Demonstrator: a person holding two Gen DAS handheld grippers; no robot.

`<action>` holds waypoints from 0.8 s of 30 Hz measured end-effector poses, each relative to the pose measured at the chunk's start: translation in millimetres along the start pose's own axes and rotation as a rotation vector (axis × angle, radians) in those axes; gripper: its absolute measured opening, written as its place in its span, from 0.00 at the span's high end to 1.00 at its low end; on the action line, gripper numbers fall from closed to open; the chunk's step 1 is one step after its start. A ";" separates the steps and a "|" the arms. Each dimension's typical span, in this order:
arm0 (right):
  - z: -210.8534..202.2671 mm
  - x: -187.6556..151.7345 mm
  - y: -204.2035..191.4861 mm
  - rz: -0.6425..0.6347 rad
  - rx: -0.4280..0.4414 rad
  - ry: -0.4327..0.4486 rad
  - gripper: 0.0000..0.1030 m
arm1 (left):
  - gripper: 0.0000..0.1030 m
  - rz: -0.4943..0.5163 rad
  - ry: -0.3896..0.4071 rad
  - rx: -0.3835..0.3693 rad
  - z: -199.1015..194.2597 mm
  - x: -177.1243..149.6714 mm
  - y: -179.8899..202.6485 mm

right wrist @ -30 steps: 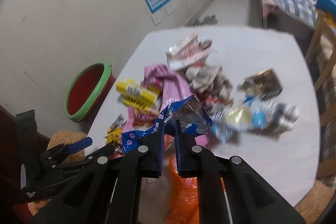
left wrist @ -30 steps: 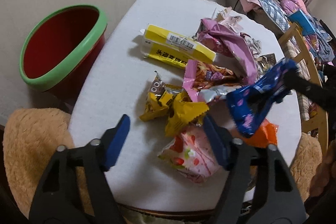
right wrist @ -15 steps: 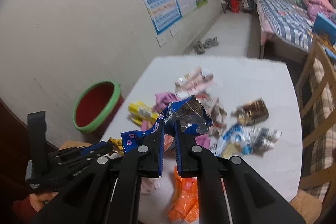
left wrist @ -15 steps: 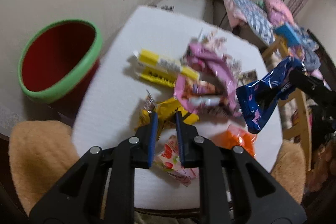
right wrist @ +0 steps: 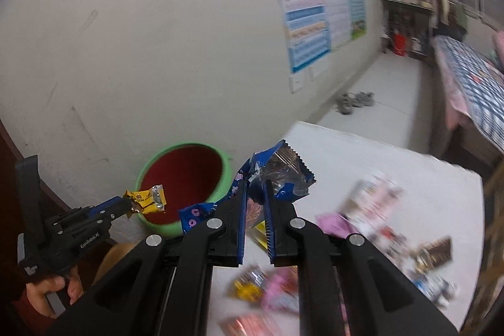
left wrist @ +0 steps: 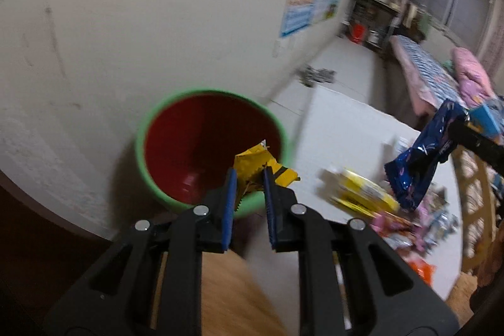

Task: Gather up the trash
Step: 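Carry both wrappers over the red bin and open both grippers to drop them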

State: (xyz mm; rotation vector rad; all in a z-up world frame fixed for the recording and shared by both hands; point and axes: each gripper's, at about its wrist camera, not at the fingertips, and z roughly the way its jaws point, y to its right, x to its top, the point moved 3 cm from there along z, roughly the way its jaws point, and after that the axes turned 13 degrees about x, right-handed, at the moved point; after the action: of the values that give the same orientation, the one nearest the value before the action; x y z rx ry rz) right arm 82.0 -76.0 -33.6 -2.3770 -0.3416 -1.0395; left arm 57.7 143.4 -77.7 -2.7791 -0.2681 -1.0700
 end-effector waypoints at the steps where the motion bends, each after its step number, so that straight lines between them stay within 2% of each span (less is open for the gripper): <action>1: 14.6 7.0 -7.4 -0.016 0.011 -0.009 0.89 | 0.84 -0.005 0.002 0.013 4.8 2.7 -4.5; 8: 89.7 35.2 -45.3 -0.103 0.042 -0.058 0.89 | 0.84 -0.039 -0.018 0.076 44.2 22.6 -28.9; 17: 141.1 45.1 -71.4 -0.182 0.045 -0.103 0.85 | 0.84 -0.056 -0.026 0.101 68.4 29.4 -34.8; 19: 144.4 44.4 -74.1 -0.188 0.048 -0.101 0.59 | 0.82 -0.061 -0.025 0.111 70.2 28.5 -38.7; 20: 145.1 45.0 -74.8 -0.192 0.049 -0.092 0.54 | 0.81 -0.067 -0.022 0.125 71.1 28.8 -39.5; 21: 144.9 45.4 -74.9 -0.191 0.054 -0.082 0.52 | 0.73 -0.069 -0.021 0.126 72.8 28.4 -41.5; 22: 144.0 44.8 -75.4 -0.187 0.059 -0.077 0.51 | 0.58 -0.070 -0.019 0.124 73.7 29.6 -41.9; 24: 143.1 43.8 -74.0 -0.172 0.067 -0.079 0.51 | 0.44 -0.078 -0.003 0.134 72.4 30.9 -42.8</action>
State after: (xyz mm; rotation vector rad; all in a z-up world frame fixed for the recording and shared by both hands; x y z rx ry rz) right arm 167.3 65.7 -56.4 -2.3647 -0.6101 -0.9945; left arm 117.8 203.3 -106.7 -2.6712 -0.4349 -1.0251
